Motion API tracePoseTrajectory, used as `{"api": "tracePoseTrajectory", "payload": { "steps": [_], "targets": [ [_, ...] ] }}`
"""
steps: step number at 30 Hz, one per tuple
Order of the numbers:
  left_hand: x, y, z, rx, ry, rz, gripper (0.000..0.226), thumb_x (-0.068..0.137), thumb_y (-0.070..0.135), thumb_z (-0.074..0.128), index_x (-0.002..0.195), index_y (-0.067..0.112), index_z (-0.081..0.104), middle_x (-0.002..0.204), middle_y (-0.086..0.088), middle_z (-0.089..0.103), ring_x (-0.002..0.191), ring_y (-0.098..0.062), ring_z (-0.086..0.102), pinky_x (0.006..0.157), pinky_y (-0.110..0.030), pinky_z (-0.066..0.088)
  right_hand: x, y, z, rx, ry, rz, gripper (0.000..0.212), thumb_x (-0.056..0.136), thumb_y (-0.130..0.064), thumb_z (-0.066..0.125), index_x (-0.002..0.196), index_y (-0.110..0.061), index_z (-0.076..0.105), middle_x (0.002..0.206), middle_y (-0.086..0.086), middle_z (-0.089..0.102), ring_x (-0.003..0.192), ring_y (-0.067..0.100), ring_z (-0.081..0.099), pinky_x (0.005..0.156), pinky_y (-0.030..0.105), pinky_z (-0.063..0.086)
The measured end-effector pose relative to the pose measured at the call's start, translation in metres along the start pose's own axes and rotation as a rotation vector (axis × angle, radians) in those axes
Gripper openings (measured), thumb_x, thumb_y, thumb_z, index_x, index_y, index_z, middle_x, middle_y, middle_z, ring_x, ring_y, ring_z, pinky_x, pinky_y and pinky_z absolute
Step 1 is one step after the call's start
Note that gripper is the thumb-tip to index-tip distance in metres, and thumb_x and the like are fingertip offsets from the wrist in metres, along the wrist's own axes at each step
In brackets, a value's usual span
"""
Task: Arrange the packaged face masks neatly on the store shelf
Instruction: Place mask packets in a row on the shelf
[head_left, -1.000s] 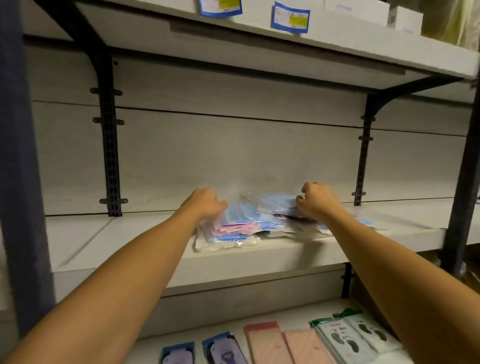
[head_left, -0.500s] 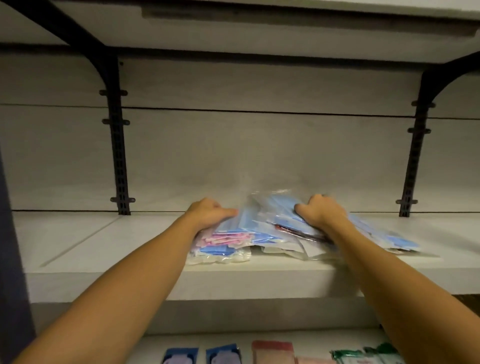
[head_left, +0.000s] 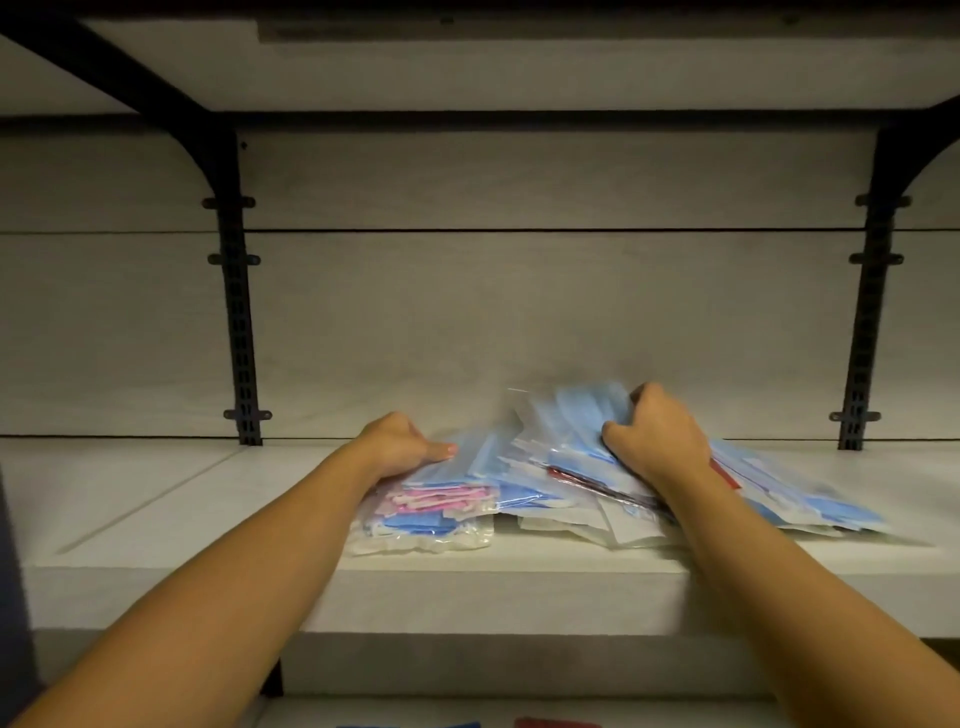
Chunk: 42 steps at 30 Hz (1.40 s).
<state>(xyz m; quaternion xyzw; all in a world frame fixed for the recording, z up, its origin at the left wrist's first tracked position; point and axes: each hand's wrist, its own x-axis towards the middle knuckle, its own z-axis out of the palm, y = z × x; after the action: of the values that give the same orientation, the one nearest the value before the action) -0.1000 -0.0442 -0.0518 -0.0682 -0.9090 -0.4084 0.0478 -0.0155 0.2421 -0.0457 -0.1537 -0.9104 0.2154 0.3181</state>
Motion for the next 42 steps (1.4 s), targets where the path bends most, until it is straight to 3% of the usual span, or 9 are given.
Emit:
{"api": "tracePoseTrajectory", "payload": {
  "steps": [6, 14, 21, 28, 30, 33, 36, 38, 42],
  "targets": [
    [-0.002, -0.004, -0.009, -0.120, -0.026, -0.077, 0.041, 0.074, 0.028, 0.089, 0.097, 0.002, 0.066, 0.100, -0.016, 0.071, 0.096, -0.031, 0.068, 0.094, -0.048, 0.055, -0.003, -0.001, -0.001, 0.101, 0.041, -0.022, 0.041, 0.081, -0.015, 0.065, 0.112, -0.013, 0.039, 0.092, 0.009, 0.055, 0.079, 0.034, 0.052, 0.068, 0.037, 0.044],
    [-0.012, -0.011, -0.023, -0.242, -0.031, -0.137, 0.026, 0.080, 0.017, 0.084, 0.096, -0.001, 0.074, 0.089, -0.015, 0.076, 0.085, -0.032, 0.073, 0.086, -0.046, 0.060, -0.004, -0.003, -0.002, 0.124, 0.023, -0.033, 0.058, 0.080, -0.010, 0.066, 0.130, -0.010, 0.036, 0.093, 0.009, 0.056, 0.077, 0.030, 0.053, 0.066, 0.036, 0.043],
    [-0.025, -0.025, -0.037, -0.417, 0.109, -0.124, 0.021, 0.087, 0.010, 0.077, 0.101, -0.003, 0.067, 0.095, -0.019, 0.073, 0.086, -0.031, 0.071, 0.079, -0.039, 0.058, 0.000, -0.001, -0.001, 0.163, 0.038, -0.003, 0.072, 0.083, -0.008, 0.064, 0.148, -0.005, 0.034, 0.124, 0.022, 0.060, 0.111, 0.041, 0.058, 0.078, 0.036, 0.041],
    [-0.052, -0.027, -0.055, -0.620, 0.240, -0.117, 0.028, 0.083, 0.003, 0.079, 0.105, -0.006, 0.066, 0.097, -0.020, 0.072, 0.082, -0.030, 0.072, 0.070, -0.036, 0.062, -0.005, -0.013, -0.006, 0.288, 0.055, -0.043, 0.069, 0.089, -0.017, 0.068, 0.151, -0.011, 0.037, 0.121, 0.015, 0.064, 0.117, 0.040, 0.056, 0.091, 0.042, 0.047],
    [-0.064, -0.025, -0.062, -0.667, 0.284, -0.111, 0.019, 0.083, 0.001, 0.079, 0.096, -0.001, 0.066, 0.092, -0.016, 0.071, 0.073, -0.024, 0.070, 0.059, -0.029, 0.061, -0.006, -0.022, -0.014, 0.326, 0.066, -0.095, 0.065, 0.090, -0.017, 0.070, 0.148, -0.010, 0.042, 0.107, 0.008, 0.063, 0.115, 0.036, 0.057, 0.089, 0.040, 0.046],
    [-0.081, -0.022, -0.073, -0.740, 0.329, -0.095, 0.014, 0.080, 0.000, 0.080, 0.083, 0.004, 0.067, 0.092, -0.017, 0.070, 0.079, -0.026, 0.065, 0.075, -0.037, 0.053, -0.008, -0.040, -0.026, 0.441, 0.050, -0.111, 0.051, 0.088, -0.015, 0.074, 0.136, -0.011, 0.058, 0.103, 0.008, 0.064, 0.106, 0.031, 0.060, 0.091, 0.036, 0.046],
    [-0.103, -0.018, -0.082, -0.775, 0.377, -0.058, 0.014, 0.081, -0.001, 0.079, 0.084, 0.010, 0.070, 0.085, -0.010, 0.073, 0.062, -0.014, 0.068, 0.053, -0.019, 0.052, -0.012, -0.059, -0.032, 0.662, -0.009, -0.049, 0.007, 0.082, -0.012, 0.076, 0.087, -0.015, 0.072, 0.082, 0.004, 0.068, 0.079, 0.023, 0.061, 0.073, 0.034, 0.050],
    [-0.121, -0.015, -0.090, -0.798, 0.422, -0.039, 0.016, 0.082, -0.001, 0.078, 0.086, 0.013, 0.070, 0.084, -0.005, 0.073, 0.062, -0.010, 0.068, 0.044, -0.016, 0.048, -0.018, -0.075, -0.035, 0.868, -0.069, -0.012, 0.015, 0.080, -0.008, 0.076, 0.070, -0.016, 0.068, 0.072, -0.001, 0.066, 0.071, 0.020, 0.059, 0.067, 0.031, 0.048],
    [-0.152, -0.021, -0.110, -0.858, 0.507, 0.001, 0.018, 0.085, -0.001, 0.075, 0.099, 0.008, 0.069, 0.098, -0.010, 0.075, 0.083, -0.020, 0.072, 0.069, -0.027, 0.063, -0.043, -0.115, -0.037, 1.101, -0.145, -0.041, 0.021, 0.080, 0.001, 0.074, 0.075, -0.019, 0.070, 0.072, -0.001, 0.066, 0.071, 0.018, 0.058, 0.068, 0.026, 0.046]
  ]
}}
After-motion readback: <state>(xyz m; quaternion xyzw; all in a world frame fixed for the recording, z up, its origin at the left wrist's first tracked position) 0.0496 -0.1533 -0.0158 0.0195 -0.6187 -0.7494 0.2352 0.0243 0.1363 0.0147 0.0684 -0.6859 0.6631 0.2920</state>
